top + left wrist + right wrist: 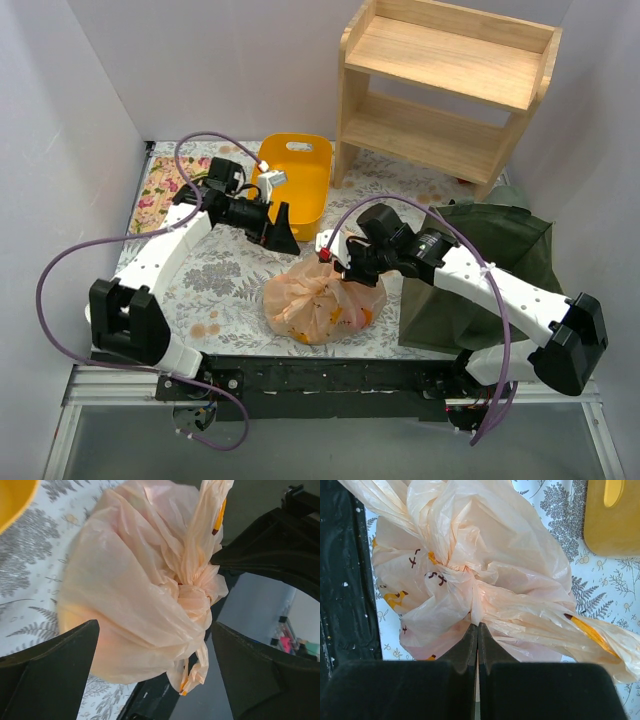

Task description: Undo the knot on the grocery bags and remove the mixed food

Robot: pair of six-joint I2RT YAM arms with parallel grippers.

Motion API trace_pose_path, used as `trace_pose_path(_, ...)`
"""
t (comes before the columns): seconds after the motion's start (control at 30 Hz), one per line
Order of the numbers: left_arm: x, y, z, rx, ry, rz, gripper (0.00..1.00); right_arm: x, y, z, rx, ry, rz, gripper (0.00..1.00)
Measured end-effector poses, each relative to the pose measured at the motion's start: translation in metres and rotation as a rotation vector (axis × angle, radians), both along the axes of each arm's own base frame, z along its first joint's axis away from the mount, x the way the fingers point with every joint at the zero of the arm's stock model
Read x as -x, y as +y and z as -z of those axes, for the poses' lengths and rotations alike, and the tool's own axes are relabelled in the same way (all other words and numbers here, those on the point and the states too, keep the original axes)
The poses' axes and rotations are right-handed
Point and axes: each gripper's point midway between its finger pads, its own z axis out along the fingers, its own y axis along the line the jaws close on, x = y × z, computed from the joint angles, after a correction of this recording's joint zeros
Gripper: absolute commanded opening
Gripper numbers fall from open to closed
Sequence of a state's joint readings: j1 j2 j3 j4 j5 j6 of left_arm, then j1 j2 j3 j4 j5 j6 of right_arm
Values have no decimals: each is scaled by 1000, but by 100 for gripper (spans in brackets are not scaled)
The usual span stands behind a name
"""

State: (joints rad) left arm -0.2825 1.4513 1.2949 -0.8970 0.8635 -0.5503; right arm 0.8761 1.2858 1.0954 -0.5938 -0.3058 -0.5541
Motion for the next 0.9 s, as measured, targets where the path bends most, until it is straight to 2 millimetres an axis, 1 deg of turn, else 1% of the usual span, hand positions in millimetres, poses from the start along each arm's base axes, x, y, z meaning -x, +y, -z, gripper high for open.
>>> trace_pose_path(0.1, 10, -16, 24, -21, 106, 43, 89, -5, 3, 3, 4, -9, 9, 1)
trace_pose_path(0.13, 13, -19, 29, -27, 126, 53, 87, -6, 3, 3, 4, -13, 11, 1)
trace_pose_path(0.2, 22, -26, 39, -52, 160, 72, 78, -8, 4, 2, 1, -19, 15, 1)
trace_pose_path(0.23, 25, -29, 44, -68, 167, 79, 72, -9, 4, 2, -2, -23, 17, 1)
trace_pose_path(0.27, 28, -30, 49, -87, 175, 87, 52, -10, 5, 1, -5, -27, 17, 1)
trace_pose_path(0.33, 33, -33, 57, -113, 195, 104, 33, -12, 5, 0, -7, -35, 22, 1)
trace_pose_path(0.37, 35, -32, 60, -125, 209, 102, 21, -12, 6, 0, -8, -37, 23, 1)
trace_pose_path(0.4, 35, -31, 64, -136, 221, 105, 4, -13, 6, 0, -8, -41, 26, 1)
trace_pose_path(0.43, 37, -30, 68, -148, 237, 108, 0, -14, 6, 0, -8, -44, 28, 1)
trace_pose_path(0.57, 39, -25, 80, -185, 266, 118, 0, -17, 8, -3, -20, -57, 30, 1)
trace_pose_path(0.7, 38, -19, 80, -220, 240, 130, 0, -18, 7, -3, -22, -58, 33, 1)
trace_pose_path(0.77, 36, -11, 80, -243, 217, 129, 0, -19, 5, -5, -24, -60, 41, 1)
trace_pose_path(0.9, 31, 14, 75, -302, 130, 94, 0, -20, -5, -16, -46, -80, 64, 1)
